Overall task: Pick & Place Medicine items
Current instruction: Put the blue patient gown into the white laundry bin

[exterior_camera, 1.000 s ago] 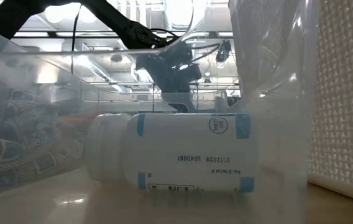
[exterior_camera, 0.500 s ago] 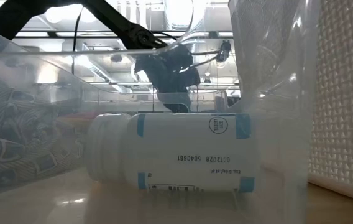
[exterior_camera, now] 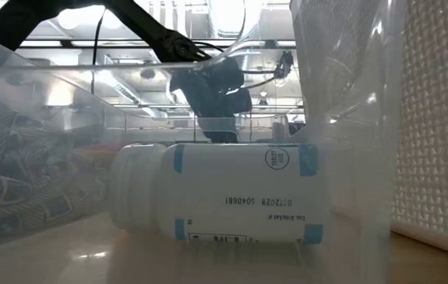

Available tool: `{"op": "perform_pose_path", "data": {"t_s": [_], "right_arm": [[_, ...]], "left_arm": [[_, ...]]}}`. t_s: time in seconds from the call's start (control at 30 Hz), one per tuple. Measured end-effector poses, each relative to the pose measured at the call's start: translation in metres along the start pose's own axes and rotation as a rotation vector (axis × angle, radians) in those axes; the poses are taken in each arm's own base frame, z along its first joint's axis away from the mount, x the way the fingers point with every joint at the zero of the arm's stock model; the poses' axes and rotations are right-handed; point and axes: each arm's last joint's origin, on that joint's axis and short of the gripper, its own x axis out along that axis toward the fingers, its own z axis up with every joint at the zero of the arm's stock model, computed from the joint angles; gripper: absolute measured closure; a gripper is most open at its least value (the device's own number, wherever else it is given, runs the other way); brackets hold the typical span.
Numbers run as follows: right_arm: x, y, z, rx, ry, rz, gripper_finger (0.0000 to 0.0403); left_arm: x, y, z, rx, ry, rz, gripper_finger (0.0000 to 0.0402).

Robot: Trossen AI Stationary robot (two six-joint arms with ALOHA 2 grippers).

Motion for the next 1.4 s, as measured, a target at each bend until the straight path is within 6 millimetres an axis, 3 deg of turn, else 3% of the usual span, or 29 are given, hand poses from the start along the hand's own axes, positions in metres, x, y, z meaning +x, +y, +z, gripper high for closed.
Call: {"op": "perform_pose_path", "data": {"t_s": [0.47, 1.4], "right_arm": [[0.000, 0.000, 0.000, 0.000, 0.000, 0.000, 0.0394], [0.000, 0.000, 0.000, 0.000, -0.001, 0.000, 0.0394]], "left_arm": [[0.013, -0.003, -0.020, -0.066, 0.047, 0.002, 0.0024], [0.020, -0.003, -0.027, -0.076, 0.054, 0.020, 0.0032]]}}
